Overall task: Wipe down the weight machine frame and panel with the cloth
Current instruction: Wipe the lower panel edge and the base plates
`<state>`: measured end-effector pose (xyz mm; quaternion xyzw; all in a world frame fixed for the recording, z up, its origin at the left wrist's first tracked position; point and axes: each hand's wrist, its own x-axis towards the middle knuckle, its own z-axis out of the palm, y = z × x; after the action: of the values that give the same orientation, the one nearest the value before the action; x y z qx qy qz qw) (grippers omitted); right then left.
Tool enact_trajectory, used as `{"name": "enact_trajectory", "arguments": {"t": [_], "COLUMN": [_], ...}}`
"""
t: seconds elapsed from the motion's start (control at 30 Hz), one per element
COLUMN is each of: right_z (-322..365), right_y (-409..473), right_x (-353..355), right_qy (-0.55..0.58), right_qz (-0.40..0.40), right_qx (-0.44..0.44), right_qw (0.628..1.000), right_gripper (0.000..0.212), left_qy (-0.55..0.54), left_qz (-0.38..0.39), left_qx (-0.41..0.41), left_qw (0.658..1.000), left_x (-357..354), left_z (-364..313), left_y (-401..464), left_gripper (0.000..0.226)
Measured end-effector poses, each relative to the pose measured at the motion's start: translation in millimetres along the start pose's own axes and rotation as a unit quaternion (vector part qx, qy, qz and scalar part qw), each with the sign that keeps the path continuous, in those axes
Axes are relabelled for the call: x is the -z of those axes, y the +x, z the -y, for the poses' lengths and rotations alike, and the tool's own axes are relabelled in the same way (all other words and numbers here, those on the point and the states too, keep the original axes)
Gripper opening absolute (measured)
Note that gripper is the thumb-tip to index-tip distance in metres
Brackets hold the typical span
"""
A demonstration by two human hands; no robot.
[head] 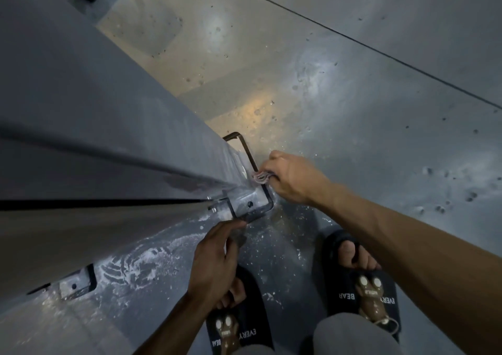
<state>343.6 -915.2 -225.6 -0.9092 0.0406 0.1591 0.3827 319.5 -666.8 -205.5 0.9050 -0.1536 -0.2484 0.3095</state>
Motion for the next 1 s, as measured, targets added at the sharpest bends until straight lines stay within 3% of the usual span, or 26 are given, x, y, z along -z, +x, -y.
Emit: {"name": "enact_trajectory", "arguments": {"t": [0.07, 0.23, 0.47, 0.63, 0.87, 0.93, 1.0], "right_z": [8, 21, 22, 39, 71, 62, 42], "right_y": [-5, -33, -63, -68, -36, -38, -43], "right_x": [-11, -42, -59, -67, -93, -91, -80], "right_qy": [-0.003, 0.006, 0.019, -0.013, -0.147, -0.157, -0.114], "right_qz": [0.021, -0.012, -0.172, -0.134, 0.0, 0.017, -0.029], "right_qx": [-0.027, -0.089, -0.1, -0.038, 0.05, 0.038, -0.034], "right_qw": [0.999, 0.996, 0.98, 0.99, 0.988, 0.987, 0.992], "right_gripper": [0.029, 0.034, 0.033, 0.035, 0.033, 0.031, 0.024], "left_qy": [0.001, -0.004, -0.036, -0.069, -0.072, -0.072, -0.081], "left_qz": [-0.008, -0.045, -0.062, -0.066, -0.078, -0.073, -0.068], "left_qx": [-0.01, -0.025, 0.028, 0.051, 0.055, 0.064, 0.066], "left_qw": [1.0, 0.999, 0.997, 0.994, 0.993, 0.993, 0.992], "left_x": [2, 15, 19, 12, 17, 16, 15], "left_z": [1, 0, 8, 9, 7, 8, 9], "left_y": [-4, -22, -45, -51, -40, -38, -36], "left_gripper": [0.042, 0.047, 0.041, 0.043, 0.048, 0.043, 0.039]}}
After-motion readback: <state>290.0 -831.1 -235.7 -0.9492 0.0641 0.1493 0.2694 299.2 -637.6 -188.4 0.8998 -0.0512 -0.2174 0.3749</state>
